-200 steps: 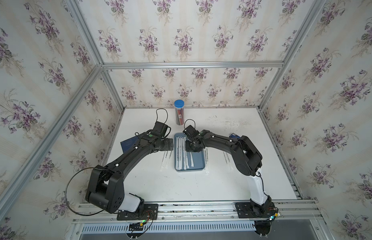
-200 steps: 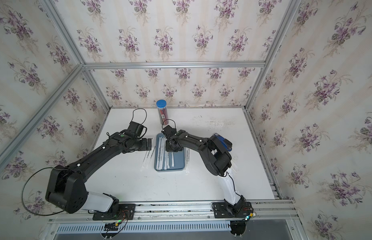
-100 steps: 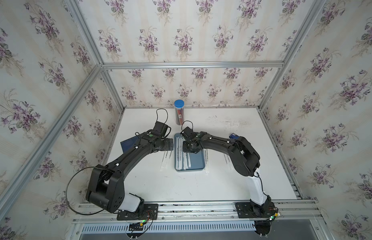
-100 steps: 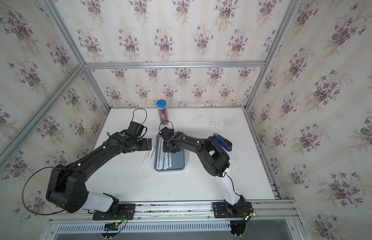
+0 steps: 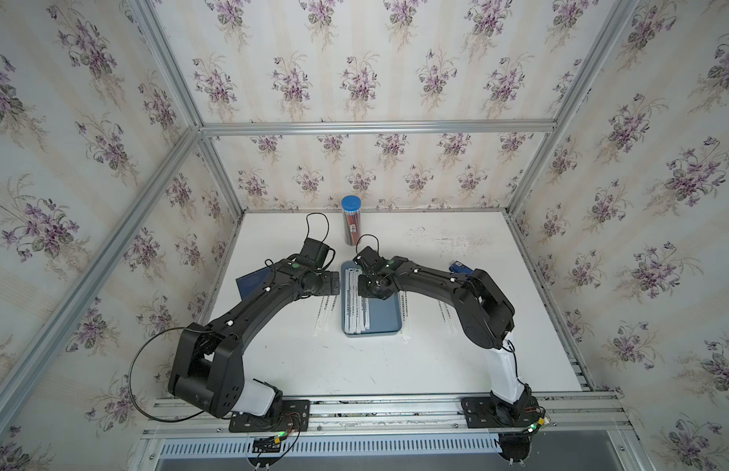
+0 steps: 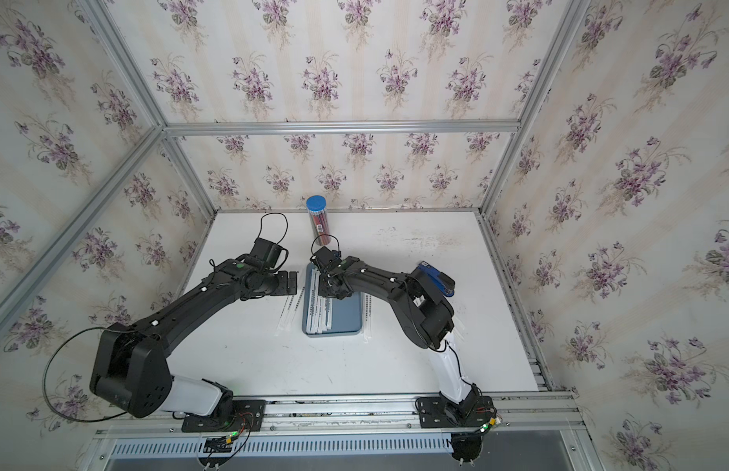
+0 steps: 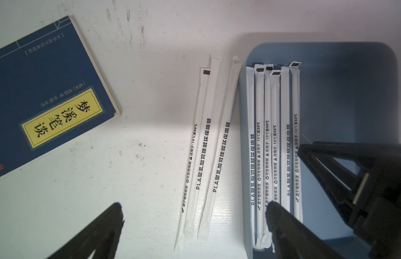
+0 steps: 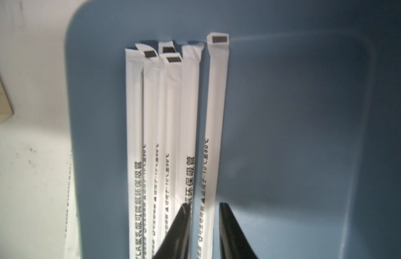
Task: Put the straws into the storage box
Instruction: Place the straw in the storage box, then pick up the straw from the center of the board.
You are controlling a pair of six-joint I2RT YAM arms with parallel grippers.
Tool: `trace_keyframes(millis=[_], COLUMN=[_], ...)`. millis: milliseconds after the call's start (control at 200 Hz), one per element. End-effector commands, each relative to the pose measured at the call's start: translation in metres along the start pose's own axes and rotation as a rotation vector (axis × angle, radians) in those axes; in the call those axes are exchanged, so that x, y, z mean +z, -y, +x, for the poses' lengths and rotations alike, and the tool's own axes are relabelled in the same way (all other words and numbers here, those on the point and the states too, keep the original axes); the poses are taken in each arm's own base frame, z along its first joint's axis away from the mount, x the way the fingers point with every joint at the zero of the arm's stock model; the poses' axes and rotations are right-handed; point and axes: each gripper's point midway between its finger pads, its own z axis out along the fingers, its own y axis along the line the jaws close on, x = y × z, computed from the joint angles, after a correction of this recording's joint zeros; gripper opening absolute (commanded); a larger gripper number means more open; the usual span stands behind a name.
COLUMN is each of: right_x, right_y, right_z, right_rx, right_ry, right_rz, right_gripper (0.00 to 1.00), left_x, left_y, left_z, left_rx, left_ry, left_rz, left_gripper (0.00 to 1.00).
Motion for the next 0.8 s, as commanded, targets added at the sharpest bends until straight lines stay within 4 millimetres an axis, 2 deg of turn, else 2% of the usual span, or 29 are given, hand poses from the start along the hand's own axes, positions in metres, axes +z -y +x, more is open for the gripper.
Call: trace_keyframes(millis=[0,185,280,355,425,505,615,794], right_x=[-0.014,-0.042,-0.055,-0.060,-0.058,-0.053,-0.039,-0.021], right_y=[0.006,0.020,0.046,0.076,0.105,0.124,0.136,0.140], right_z=[-0.003,-0.004,-0.006,-0.004,0.001,0.004,0.010,0.017], right_rx=[0.000,0.001,0.033,0.069,0.110,0.126,0.121,0.121], right_ry=[0.016,0.041,0.057,0.058,0.043,0.037,0.008,-0.014], right_rz=[0.030,0.050,0.081,0.123,0.156,0.175,0.210,0.219], right_gripper=[0.28,0.25,0.25,0.25,0.25,0.26,0.27,0.27], left_x=[-0.003,-0.004,-0.005,-0.004,-0.003,-0.002,0.002,0.002], left_y=[0.001,0.002,0.003,0.005,0.007,0.011,0.015,0.013], left_z=[-0.005,-0.006,-0.006,-0.007,-0.006,-0.006,-0.003,0.003], left_rx=[-0.006,-0.006,-0.004,-0.003,-0.006,-0.018,-0.028,-0.023], left_ry=[0.016,0.017,0.021,0.022,0.019,0.016,0.004,-0.010], left_rz=[0.005,0.011,0.014,0.025,0.037,0.054,0.073,0.060], left_gripper=[1.00,1.00,1.00,1.00,1.00,1.00,1.00,1.00])
